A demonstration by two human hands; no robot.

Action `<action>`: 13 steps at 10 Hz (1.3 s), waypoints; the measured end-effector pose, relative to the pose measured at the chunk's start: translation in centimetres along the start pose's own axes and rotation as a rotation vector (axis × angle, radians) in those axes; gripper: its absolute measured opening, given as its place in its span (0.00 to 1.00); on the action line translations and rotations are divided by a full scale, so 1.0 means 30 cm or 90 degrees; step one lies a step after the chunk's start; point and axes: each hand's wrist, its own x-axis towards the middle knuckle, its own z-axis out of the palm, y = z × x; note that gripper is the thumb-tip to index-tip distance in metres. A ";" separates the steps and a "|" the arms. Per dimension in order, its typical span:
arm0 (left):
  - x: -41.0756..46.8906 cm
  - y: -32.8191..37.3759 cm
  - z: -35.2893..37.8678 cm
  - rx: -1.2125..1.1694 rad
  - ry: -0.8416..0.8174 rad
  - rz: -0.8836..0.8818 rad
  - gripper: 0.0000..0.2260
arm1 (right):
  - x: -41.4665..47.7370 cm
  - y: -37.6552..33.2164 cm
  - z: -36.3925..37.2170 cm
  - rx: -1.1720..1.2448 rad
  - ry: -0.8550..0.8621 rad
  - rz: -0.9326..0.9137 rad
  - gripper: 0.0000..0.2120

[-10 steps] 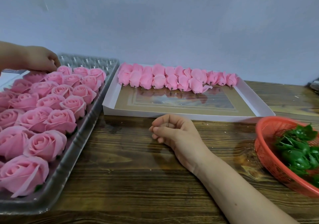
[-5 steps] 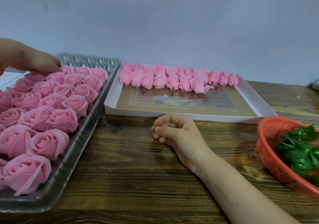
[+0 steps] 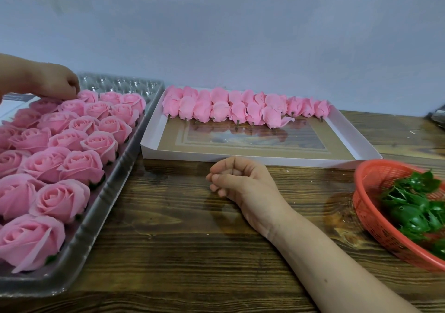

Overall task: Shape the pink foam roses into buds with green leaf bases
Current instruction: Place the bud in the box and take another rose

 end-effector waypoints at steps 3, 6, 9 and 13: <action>-0.013 -0.024 -0.028 0.149 0.073 0.059 0.09 | -0.001 0.000 0.001 -0.003 0.000 -0.002 0.08; -0.013 -0.013 -0.022 0.193 0.073 0.063 0.09 | -0.003 -0.002 0.002 0.001 0.001 0.004 0.07; -0.017 0.006 -0.045 0.187 0.025 0.035 0.06 | 0.000 -0.002 0.000 -0.001 -0.002 0.005 0.07; 0.008 -0.001 -0.029 0.224 0.067 0.039 0.04 | 0.003 0.003 -0.002 0.011 -0.008 -0.007 0.08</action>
